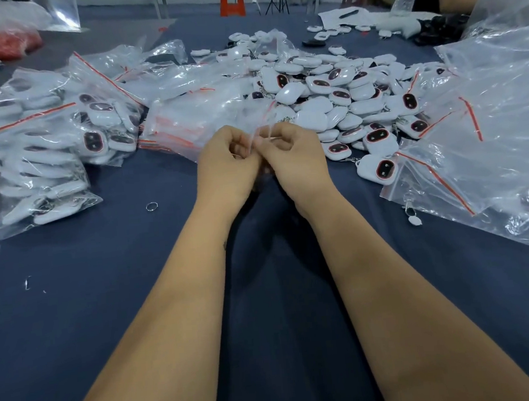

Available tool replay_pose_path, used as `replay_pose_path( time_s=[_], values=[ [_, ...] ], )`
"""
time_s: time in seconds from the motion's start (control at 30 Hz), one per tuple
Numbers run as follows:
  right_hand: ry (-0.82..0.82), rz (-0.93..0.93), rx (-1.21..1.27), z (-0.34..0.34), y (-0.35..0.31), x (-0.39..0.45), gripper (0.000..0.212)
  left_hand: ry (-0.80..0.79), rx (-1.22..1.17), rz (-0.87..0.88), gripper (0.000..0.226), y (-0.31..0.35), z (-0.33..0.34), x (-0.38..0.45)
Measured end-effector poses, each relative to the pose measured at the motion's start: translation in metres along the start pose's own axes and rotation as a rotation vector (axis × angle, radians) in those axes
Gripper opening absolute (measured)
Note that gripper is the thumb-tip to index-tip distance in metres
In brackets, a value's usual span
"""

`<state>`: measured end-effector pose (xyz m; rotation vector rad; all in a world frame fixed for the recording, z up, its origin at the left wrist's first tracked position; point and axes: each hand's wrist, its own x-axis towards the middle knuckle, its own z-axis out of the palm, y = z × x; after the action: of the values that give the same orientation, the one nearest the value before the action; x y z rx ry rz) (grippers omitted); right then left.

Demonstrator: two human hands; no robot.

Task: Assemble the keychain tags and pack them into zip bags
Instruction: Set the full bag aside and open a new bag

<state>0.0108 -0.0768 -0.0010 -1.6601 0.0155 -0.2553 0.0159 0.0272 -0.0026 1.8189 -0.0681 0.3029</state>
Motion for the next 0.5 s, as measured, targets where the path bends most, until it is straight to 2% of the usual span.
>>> replay_pose_path(
  time_s=[0.17, 0.23, 0.33, 0.37, 0.43, 0.5],
  values=[
    [0.161, 0.024, 0.019, -0.006, -0.001, 0.006, 0.026, 0.448, -0.186, 0.094, 0.026, 0.003, -0.011, 0.0],
    [0.123, 0.014, 0.014, -0.005, -0.003, 0.006, 0.023, 0.415, -0.14, 0.141, 0.027, 0.004, -0.012, -0.002],
    [0.058, 0.022, 0.074, -0.006, -0.004, 0.005, 0.014, 0.105, 0.04, 0.095, 0.018, 0.001, -0.01, -0.001],
    [0.051, 0.036, 0.114, -0.007, -0.006, 0.005, 0.014, 0.054, 0.069, 0.073, 0.015, -0.001, -0.011, 0.0],
    [0.038, 0.055, 0.235, -0.011, -0.009, 0.005, 0.016, 0.123, 0.06, 0.05, 0.022, -0.003, -0.014, 0.002],
    [0.091, 0.051, 0.266, -0.015, -0.009, 0.005, 0.018, 0.361, 0.016, 0.04, 0.033, -0.003, -0.021, 0.006]
  ],
)
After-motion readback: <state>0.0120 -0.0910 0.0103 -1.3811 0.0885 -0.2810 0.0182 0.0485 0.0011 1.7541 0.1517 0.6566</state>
